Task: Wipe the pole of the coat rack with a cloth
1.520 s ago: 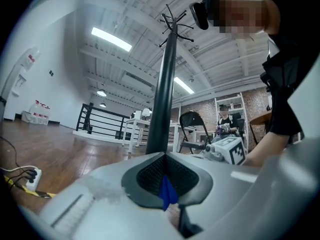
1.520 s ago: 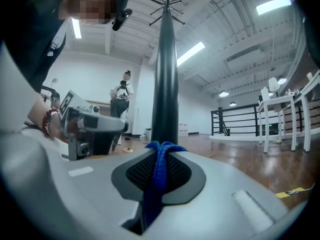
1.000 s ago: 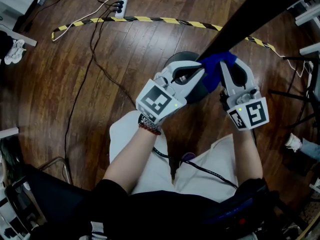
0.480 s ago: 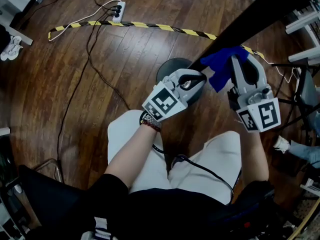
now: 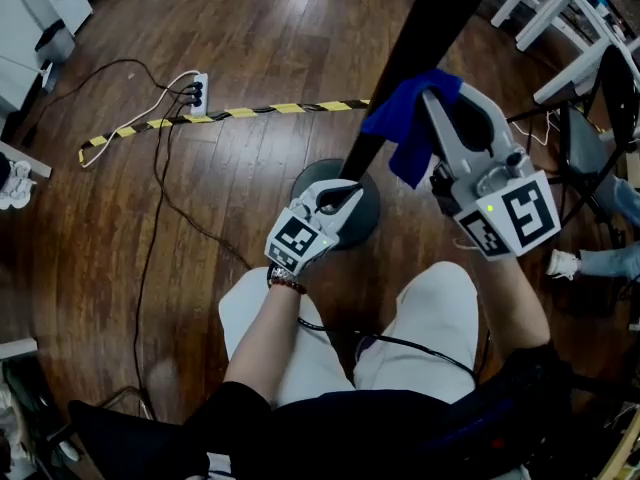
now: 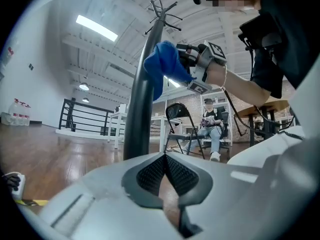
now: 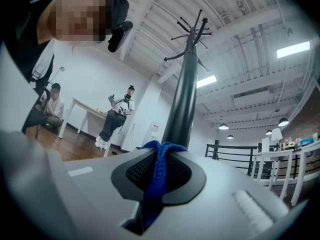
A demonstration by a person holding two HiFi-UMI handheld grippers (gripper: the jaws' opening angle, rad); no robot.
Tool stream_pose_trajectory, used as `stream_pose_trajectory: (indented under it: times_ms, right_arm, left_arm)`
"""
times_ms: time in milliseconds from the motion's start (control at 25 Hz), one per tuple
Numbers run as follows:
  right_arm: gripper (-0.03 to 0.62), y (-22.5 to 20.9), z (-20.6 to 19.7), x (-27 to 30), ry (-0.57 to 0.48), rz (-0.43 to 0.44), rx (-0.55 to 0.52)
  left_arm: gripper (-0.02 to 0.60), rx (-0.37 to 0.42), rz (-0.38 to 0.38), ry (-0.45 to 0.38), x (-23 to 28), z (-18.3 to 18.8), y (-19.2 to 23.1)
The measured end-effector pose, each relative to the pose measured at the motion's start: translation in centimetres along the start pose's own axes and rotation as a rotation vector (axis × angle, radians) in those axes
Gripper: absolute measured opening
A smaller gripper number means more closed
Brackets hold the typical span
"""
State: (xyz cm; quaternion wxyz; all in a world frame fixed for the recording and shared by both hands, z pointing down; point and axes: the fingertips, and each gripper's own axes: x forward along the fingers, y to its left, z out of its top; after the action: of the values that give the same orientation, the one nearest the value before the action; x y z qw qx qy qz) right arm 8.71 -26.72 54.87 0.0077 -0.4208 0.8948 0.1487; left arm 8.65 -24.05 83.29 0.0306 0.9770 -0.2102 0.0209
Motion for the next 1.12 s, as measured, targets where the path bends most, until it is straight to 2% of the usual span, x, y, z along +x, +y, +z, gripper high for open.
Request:
stream_pose_trajectory:
  times_ms: [160,360,480,560,680,800,960,1120]
  right_arm:
    - [0.023,-0.7,2.2,0.2,-0.02,-0.023,0.027]
    - [0.023,-1.7,5.6,0.5,-0.034,-0.011,0.0]
    - [0.023,-2.5,8.4,0.8,-0.072,-0.005,-0.01]
    - [0.023,-2.9,10.2,0.9,-0.095,-0.008,-0.034]
    - [0.023,-3.6,12.4,1.2,-0.134,0.001,-0.02]
    - [0.023,-4.3,14.6,1.8,-0.158,0.004,0.023]
    - [0.023,-4.9,17.8,2.8,-0.131,0.014,0.035]
    - [0.023,-5.6,21.0,3.8,-0.073,0.015,0.028]
  left_arm:
    - [0.005,-0.016,-0.016,0.04,-0.3,-1.2,0.1]
    - [0.005,-0.01,-0.073,0.076,-0.1,-2.2,-1.5]
    - [0.006,-0.03,-0.064,0.051,-0.4,-1.0,-1.7]
    - [0.005,-0.01,-0.072,0.033,-0.9,0.5,-2.2]
    - [0.005,0.024,-0.08,0.008,-2.4,4.2,-3.1]
    - [0.005,0.015,-0.063,-0.021,-4.8,9.5,-3.4]
    - [0.005,-0.01,-0.036,-0.017,-8.2,18.1,-4.8]
    - [0.005,0.027,-0.051,0.024,-11.1,27.2,-6.9]
